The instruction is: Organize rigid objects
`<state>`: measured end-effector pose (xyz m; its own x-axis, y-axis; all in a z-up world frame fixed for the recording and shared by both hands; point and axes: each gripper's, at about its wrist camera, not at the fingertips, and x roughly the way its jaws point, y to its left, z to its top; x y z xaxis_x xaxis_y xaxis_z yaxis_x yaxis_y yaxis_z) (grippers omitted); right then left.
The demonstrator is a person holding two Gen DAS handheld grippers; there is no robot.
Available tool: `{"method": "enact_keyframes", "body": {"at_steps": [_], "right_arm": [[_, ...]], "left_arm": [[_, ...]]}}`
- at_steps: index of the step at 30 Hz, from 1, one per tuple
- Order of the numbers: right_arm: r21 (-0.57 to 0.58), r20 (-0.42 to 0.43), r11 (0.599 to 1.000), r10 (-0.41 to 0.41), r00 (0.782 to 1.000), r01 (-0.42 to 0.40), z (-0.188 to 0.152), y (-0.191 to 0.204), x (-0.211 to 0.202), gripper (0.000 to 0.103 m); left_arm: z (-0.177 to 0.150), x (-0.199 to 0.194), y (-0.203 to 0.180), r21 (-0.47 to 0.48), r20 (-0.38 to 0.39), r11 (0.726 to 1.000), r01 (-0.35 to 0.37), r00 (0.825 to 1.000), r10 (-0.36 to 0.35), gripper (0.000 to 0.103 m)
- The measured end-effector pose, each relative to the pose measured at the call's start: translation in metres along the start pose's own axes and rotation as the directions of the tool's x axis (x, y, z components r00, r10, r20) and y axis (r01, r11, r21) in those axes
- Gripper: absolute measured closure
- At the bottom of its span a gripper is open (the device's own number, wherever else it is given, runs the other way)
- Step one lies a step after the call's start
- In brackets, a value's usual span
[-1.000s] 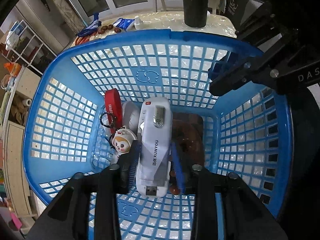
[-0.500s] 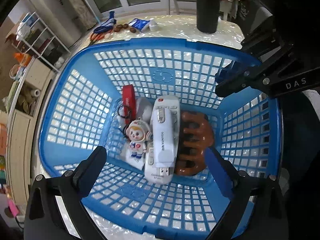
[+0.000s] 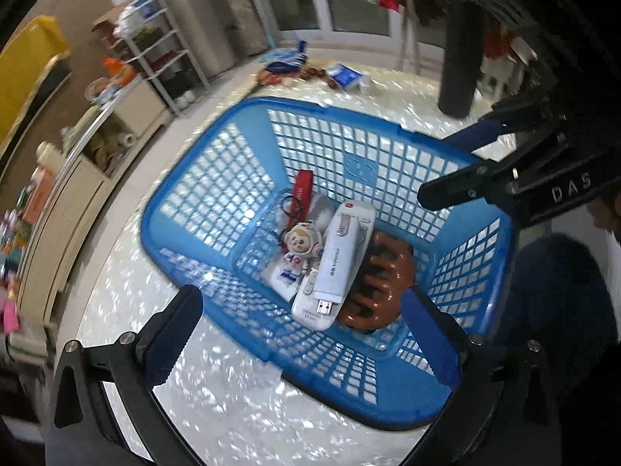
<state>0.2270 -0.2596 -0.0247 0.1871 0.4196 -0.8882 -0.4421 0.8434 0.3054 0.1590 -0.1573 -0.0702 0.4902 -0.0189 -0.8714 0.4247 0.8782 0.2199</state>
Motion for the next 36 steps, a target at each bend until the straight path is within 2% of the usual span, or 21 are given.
{"method": "enact_keyframes", "body": {"at_steps": [4, 9, 14, 18, 21, 26, 36], "right_arm": [[-0.030, 0.034, 1.000, -0.002, 0.999, 0.003, 0.002, 0.017, -0.014, 0.010], [-0.071, 0.055, 0.997, 0.025, 0.998, -0.021, -0.002, 0.047, -0.025, 0.001], [-0.124, 0.090, 0.992, 0.019, 0.996, -0.008, -0.008, 0.079, -0.036, 0.000], [-0.152, 0.133, 0.988, -0.012, 0.991, 0.032, -0.015, 0.100, -0.051, 0.000], [-0.159, 0.187, 0.985, -0.037, 0.982, 0.068, -0.020, 0.108, -0.062, 0.000], [-0.188, 0.193, 0.980, -0.031, 0.981, 0.068, -0.027, 0.125, -0.067, 0.000], [-0.194, 0.204, 0.978, -0.035, 0.978, 0.075, -0.034, 0.136, -0.071, 0.000]], "left_arm": [[-0.013, -0.026, 0.011, -0.168, 0.049, 0.984, -0.066, 0.996, 0.075, 0.000], [-0.041, -0.057, 0.030, -0.379, 0.032, 0.916, -0.130, 0.988, 0.153, 0.000], [-0.067, -0.084, 0.042, -0.488, 0.027, 0.860, -0.150, 0.982, 0.186, 0.000], [-0.084, -0.105, 0.053, -0.560, 0.065, 0.822, -0.105, 0.983, 0.171, 0.000], [-0.094, -0.123, 0.058, -0.595, 0.102, 0.799, -0.089, 0.978, 0.185, 0.000], [-0.104, -0.140, 0.058, -0.623, 0.126, 0.779, -0.063, 0.976, 0.180, 0.000], [-0.115, -0.149, 0.055, -0.645, 0.142, 0.763, -0.037, 0.976, 0.168, 0.000]]}}
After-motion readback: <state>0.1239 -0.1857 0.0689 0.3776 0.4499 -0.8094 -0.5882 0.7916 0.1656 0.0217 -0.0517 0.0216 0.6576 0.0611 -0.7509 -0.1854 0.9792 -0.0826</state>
